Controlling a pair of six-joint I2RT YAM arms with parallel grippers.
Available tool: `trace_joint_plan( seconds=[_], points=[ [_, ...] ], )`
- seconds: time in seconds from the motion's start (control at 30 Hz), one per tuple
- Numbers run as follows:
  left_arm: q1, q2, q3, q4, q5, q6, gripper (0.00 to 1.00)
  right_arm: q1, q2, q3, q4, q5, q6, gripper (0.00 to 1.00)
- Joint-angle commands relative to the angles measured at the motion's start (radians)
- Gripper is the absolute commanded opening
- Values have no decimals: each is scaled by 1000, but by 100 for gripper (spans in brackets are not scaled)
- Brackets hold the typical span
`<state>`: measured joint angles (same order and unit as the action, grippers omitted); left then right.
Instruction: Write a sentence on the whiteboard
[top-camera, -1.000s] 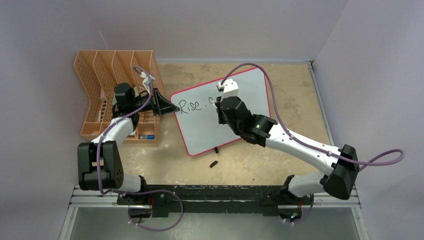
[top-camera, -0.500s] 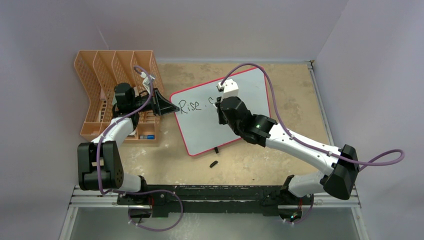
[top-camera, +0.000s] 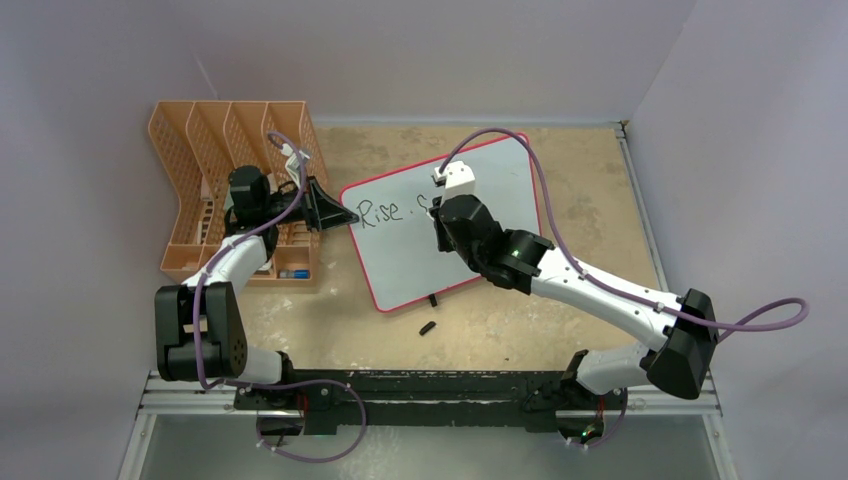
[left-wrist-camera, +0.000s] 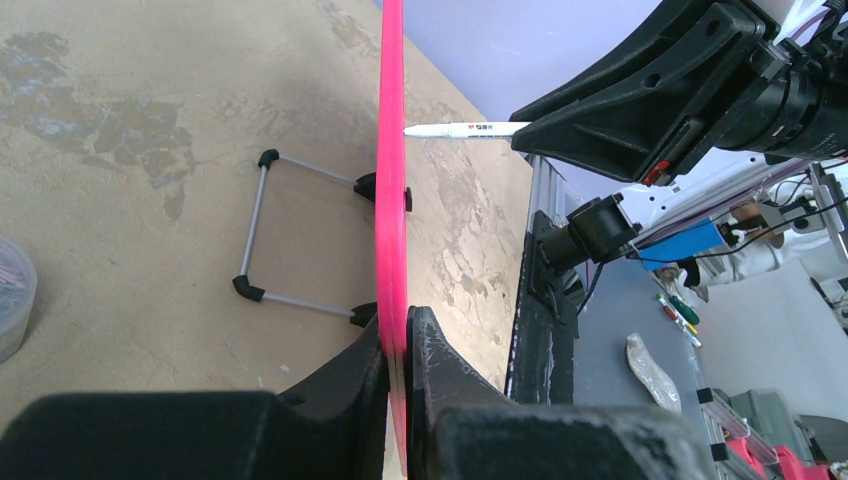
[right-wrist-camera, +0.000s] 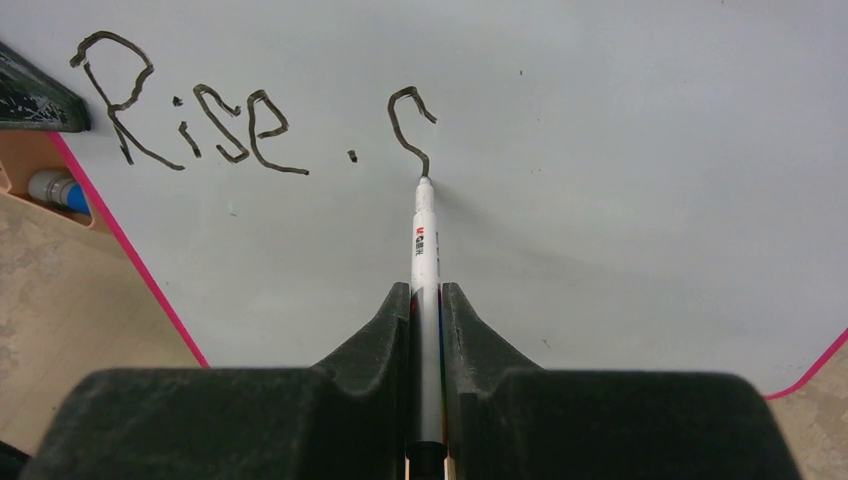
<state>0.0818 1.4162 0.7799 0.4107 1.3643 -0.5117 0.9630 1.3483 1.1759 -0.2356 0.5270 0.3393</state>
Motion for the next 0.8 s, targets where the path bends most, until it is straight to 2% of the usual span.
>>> trace_joint_plan(
  seconds=[0.0, 0.4, 0.77],
  points=[
    [-20, -14, 21, -7, 1, 32, 0, 7, 15, 38, -4, -28, -11, 0],
    [-20, -14, 22, -7, 0, 32, 0, 11, 21, 52, 34, -45, -8, 0],
    [-20, -14, 23, -9, -2, 32, 0, 11, -68, 36, 59, 1, 13, 0]
  ],
)
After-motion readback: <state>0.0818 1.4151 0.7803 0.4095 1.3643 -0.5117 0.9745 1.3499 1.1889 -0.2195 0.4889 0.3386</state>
